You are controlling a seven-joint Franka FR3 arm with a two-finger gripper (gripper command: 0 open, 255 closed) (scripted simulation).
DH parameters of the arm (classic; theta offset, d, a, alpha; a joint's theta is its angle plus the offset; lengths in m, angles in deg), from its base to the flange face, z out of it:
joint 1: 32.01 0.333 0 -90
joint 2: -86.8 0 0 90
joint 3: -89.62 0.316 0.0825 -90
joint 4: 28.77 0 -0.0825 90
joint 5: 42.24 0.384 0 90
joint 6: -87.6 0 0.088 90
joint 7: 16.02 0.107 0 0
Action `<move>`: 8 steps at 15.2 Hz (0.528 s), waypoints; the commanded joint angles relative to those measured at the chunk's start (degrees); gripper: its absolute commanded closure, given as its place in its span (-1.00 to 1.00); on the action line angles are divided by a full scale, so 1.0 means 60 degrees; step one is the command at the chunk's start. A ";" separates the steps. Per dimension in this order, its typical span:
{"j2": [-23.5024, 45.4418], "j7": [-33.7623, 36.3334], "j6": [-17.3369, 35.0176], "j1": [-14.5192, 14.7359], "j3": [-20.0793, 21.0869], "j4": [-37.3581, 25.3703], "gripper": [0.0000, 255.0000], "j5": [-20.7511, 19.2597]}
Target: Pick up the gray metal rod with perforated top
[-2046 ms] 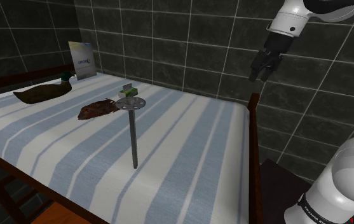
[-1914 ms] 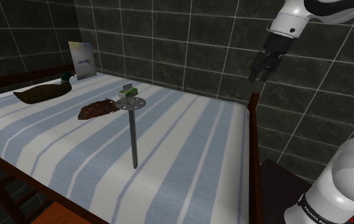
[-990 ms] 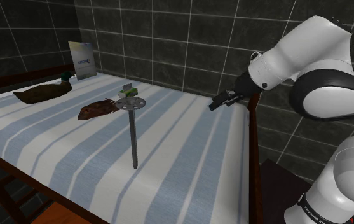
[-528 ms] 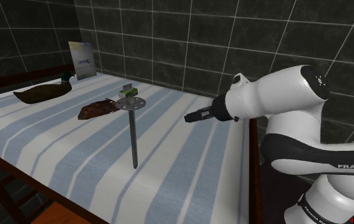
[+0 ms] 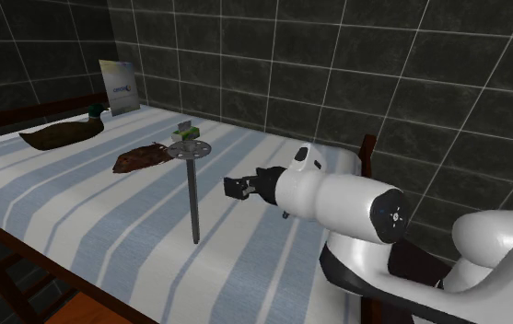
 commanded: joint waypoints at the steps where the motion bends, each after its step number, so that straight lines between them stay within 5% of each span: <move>1: -0.1088 0.0785 0.0196 -0.0889 0.1039 -0.0653 -1.00 0.0332; 4: -0.2878 0.1732 0.0123 -0.1862 0.1846 -0.1788 -1.00 0.0833; 8: -0.5462 0.2937 -0.0555 -0.2877 0.2095 -0.3550 -1.00 0.1451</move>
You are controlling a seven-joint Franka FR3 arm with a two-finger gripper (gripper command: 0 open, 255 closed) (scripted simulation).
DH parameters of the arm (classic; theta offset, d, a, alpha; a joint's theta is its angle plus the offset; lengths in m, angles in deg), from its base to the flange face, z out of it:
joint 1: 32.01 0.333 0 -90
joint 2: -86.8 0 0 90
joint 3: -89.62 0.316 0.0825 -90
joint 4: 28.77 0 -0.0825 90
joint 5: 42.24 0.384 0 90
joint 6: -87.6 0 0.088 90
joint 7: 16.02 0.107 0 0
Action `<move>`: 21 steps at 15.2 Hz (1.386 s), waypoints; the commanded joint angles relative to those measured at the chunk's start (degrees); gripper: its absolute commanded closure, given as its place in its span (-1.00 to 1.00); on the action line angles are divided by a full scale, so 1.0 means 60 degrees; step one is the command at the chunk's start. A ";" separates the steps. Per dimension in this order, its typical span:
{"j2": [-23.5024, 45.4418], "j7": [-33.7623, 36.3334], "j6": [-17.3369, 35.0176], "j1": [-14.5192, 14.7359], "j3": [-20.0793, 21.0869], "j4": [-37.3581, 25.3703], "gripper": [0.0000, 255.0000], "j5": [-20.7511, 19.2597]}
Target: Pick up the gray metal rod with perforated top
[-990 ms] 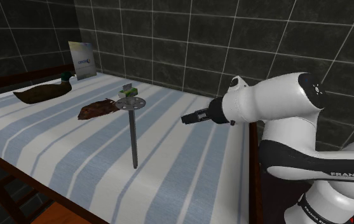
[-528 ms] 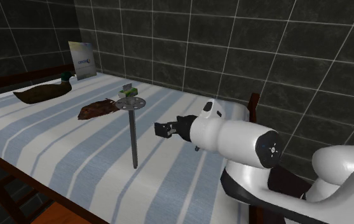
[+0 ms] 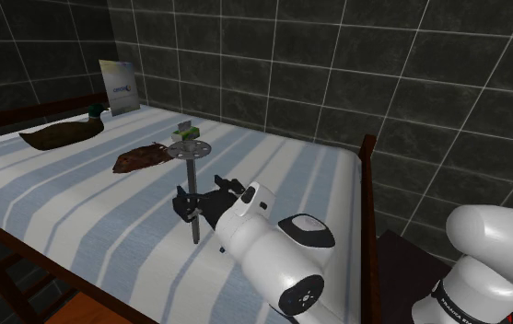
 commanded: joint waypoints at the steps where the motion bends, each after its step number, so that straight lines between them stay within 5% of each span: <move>1: -0.0929 0.0452 -0.0224 -0.0434 0.0040 -0.0654 -1.00 0.0199; 10: -0.1616 0.1196 -0.0296 -0.0408 0.0563 -0.0768 -1.00 0.0315; 11: -0.1578 0.1158 -0.0352 -0.0367 0.0515 -0.0776 1.00 0.0292; 18: -0.1716 0.1310 -0.0153 -0.0024 0.0805 -0.0245 1.00 0.0422; 21: -0.1542 0.1001 -0.0289 -0.0412 0.0508 -0.0757 1.00 0.0418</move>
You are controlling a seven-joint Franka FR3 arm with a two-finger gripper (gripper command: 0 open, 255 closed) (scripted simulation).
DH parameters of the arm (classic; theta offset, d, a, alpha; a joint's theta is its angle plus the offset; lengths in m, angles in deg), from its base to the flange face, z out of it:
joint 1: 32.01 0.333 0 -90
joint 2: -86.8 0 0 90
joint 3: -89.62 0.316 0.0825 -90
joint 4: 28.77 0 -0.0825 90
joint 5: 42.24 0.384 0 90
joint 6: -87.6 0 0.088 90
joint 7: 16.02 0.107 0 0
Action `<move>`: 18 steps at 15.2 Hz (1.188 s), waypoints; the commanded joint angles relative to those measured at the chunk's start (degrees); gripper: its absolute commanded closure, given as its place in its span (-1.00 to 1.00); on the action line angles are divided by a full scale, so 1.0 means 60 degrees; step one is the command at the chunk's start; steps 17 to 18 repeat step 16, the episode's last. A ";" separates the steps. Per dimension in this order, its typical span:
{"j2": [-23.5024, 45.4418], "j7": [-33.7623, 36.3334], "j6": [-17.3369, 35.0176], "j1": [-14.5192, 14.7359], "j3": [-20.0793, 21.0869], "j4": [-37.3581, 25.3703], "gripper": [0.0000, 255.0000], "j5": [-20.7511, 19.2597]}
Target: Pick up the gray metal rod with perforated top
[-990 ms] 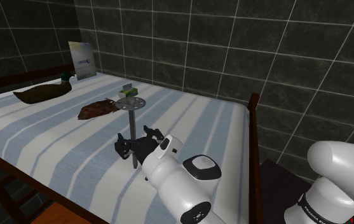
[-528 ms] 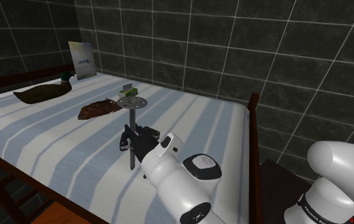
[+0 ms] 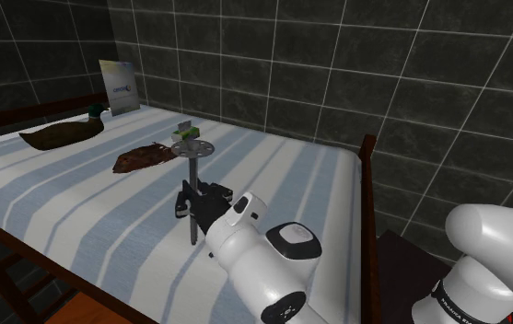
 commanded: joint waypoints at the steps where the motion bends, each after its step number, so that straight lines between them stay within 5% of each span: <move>1: 0.0049 -0.0151 0.0124 -0.0049 0.0373 -0.0075 1.00 -0.0150; 18: 0.1261 -0.1163 0.0175 -0.0069 -0.0595 0.0038 1.00 -0.0687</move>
